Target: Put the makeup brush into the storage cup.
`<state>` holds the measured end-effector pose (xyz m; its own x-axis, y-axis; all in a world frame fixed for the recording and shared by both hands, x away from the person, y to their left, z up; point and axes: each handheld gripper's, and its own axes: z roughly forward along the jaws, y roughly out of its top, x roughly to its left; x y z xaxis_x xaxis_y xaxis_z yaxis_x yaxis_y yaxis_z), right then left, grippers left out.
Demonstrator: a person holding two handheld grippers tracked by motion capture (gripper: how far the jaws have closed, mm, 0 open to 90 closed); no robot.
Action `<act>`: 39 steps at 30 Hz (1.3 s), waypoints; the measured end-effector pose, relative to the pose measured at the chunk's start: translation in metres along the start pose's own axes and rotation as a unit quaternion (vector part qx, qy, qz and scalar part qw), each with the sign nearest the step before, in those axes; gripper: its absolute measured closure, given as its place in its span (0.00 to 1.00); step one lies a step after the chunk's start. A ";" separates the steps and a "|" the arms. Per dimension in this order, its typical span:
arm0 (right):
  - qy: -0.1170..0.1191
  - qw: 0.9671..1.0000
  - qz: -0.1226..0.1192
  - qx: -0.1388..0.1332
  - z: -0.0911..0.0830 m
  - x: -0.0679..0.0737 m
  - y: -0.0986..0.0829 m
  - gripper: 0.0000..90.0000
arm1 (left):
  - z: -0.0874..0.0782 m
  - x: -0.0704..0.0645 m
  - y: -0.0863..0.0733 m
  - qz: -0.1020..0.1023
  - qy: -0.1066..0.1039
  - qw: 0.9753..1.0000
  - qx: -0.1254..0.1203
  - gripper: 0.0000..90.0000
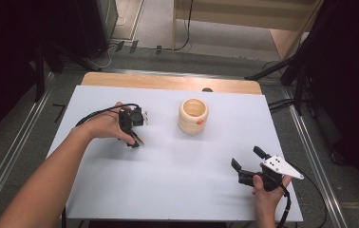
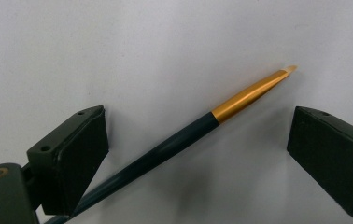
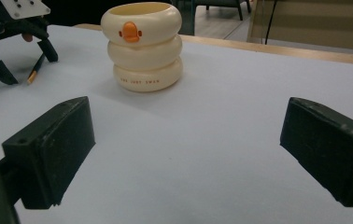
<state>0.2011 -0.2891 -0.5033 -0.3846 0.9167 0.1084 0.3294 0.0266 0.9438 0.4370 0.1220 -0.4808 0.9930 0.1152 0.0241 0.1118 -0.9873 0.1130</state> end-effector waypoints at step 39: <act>-0.001 1.000 0.002 0.000 0.000 -0.002 -0.001 0.05 | -0.012 0.005 0.014 -0.008 -0.001 0.999 0.039 0.94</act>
<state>0.2018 -0.2906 -0.5043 -0.3818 0.9174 0.1125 0.3305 0.0218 0.9436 0.4436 0.1099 -0.4672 0.9912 0.1303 0.0219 0.1295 -0.9910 0.0349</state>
